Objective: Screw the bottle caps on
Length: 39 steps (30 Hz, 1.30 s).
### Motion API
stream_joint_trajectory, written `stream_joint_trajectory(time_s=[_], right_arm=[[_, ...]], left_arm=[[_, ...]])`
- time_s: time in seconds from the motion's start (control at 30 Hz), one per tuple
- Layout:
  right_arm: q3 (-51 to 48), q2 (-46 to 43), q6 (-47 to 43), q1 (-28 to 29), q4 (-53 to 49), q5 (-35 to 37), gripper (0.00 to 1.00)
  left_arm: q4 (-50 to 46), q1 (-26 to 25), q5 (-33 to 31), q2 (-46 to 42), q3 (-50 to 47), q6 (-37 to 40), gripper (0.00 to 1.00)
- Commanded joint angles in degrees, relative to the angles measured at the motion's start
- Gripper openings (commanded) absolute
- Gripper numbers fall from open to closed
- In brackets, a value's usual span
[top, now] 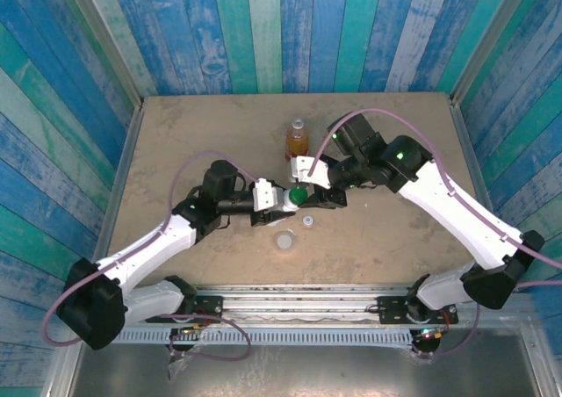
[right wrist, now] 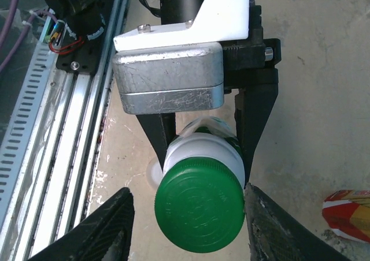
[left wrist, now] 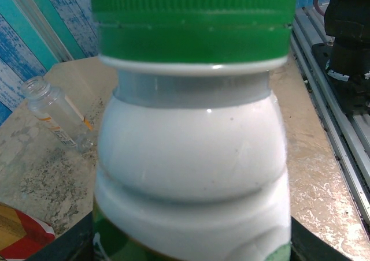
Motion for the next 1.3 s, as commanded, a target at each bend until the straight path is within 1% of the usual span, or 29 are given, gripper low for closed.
stream_joint_trajectory(time_s=[0.0,0.07,0.2,0.33,0.5,0.53,0.7,0.8,0.83,0.93,1.0,1.1,1.13,1.17,1.2,1.27], right_arm=[[1.41,0.92,-0.56,-0.17,-2.75,-2.06,0.49],[1.70,1.35,-0.16,-0.16,-2.80,-2.56,0.47],[1.80,1.99,-0.28,-0.10,-2.69,-1.39,0.50],[2.29,2.43,-0.26,-0.16,-2.71,-0.69,0.49],[2.56,2.73,0.68,-0.17,-2.71,-0.67,0.40],[2.36,2.77,0.84,-0.13,-2.73,-0.36,0.39],[2.22,2.62,3.11,-0.11,-2.71,2.81,0.34],[3.07,2.70,9.07,-0.14,-2.22,4.50,0.28],[3.23,2.66,12.86,-0.17,-1.57,5.90,0.26],[3.61,2.53,27.52,-0.15,-0.50,13.09,0.14],[3.11,1.82,34.23,-0.17,-0.60,16.62,0.09],[1.71,0.07,41.44,-0.10,-0.55,18.06,0.06],[1.43,-0.43,42.62,-0.17,-0.49,16.93,0.08],[1.24,-0.90,43.12,-0.16,-0.17,15.32,0.15],[1.25,-1.53,42.70,-0.17,0.50,13.85,0.25],[0.61,-3.20,40.84,-0.16,2.53,12.54,0.41]], left_arm=[[-0.35,0.18,1.26,-2.57,0.87,0.31,0.48],[-0.25,0.14,1.27,-2.57,0.83,0.15,0.48],[-0.07,0.14,1.45,-2.40,0.94,0.15,0.48],[-0.18,0.18,1.35,-2.22,1.27,0.13,0.48],[-0.08,0.16,1.37,-2.04,1.39,0.15,0.48],[-0.03,0.14,1.53,-1.97,1.39,-0.06,0.48],[1.14,0.15,0.67,-2.03,1.26,-0.94,0.48],[2.90,0.13,-2.05,-2.04,0.63,-1.85,0.48],[3.77,0.14,-2.90,-1.97,0.41,-2.11,0.48],[4.95,0.14,-4.62,-1.14,0.34,-2.40,0.48],[5.66,0.13,-4.83,-0.49,0.64,-2.65,0.48],[6.79,0.14,-4.61,0.23,0.82,-3.01,0.48],[7.02,0.14,-4.50,0.47,0.86,-2.97,0.48],[7.13,0.14,-4.42,0.74,0.91,-3.02,0.48],[7.38,0.14,-4.32,0.93,0.89,-3.15,0.48],[8.63,0.14,-4.19,1.27,0.31,-4.06,0.48]])
